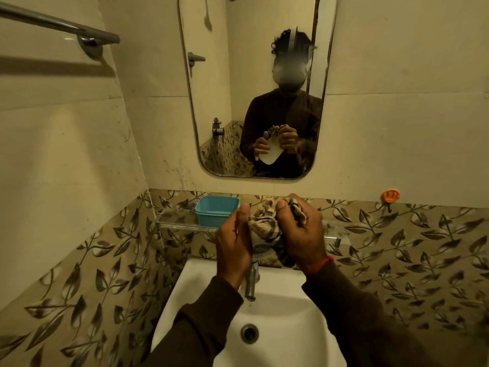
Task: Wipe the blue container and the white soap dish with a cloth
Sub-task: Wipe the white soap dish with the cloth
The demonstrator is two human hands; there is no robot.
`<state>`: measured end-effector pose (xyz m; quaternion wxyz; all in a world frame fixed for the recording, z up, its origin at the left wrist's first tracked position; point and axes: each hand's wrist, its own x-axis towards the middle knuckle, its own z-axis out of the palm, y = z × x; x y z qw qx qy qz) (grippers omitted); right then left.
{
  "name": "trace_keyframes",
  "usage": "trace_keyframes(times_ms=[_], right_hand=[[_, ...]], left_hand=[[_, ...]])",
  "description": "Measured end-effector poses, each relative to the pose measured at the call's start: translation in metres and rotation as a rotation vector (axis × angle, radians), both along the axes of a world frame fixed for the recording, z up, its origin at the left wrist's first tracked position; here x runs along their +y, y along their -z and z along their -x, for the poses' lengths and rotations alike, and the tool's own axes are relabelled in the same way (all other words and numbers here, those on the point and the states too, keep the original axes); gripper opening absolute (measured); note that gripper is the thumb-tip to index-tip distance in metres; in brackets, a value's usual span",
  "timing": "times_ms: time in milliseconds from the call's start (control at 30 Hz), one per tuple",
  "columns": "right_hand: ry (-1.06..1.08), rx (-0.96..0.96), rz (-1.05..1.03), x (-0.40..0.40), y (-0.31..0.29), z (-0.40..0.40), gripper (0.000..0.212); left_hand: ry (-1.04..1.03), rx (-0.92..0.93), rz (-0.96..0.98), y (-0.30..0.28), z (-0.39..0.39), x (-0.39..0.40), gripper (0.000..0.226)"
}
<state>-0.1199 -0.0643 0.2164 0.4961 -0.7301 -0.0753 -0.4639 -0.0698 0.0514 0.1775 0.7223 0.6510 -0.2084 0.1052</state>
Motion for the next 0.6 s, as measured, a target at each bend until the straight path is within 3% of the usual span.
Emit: trace_keyframes(times_ms=[233, 500, 600], right_hand=[[-0.097, -0.067, -0.136, 0.013, -0.007, -0.004, 0.037], [-0.149, -0.015, -0.391, 0.02, -0.002, -0.02, 0.029], [-0.095, -0.006, -0.372, 0.013, 0.007, -0.025, 0.041]], left_hand=[[0.13, 0.305, 0.431, -0.011, 0.005, -0.008, 0.041], [0.318, 0.716, 0.865, -0.021, 0.002, -0.015, 0.066], [0.274, 0.726, 0.804, -0.028, -0.002, -0.015, 0.077]])
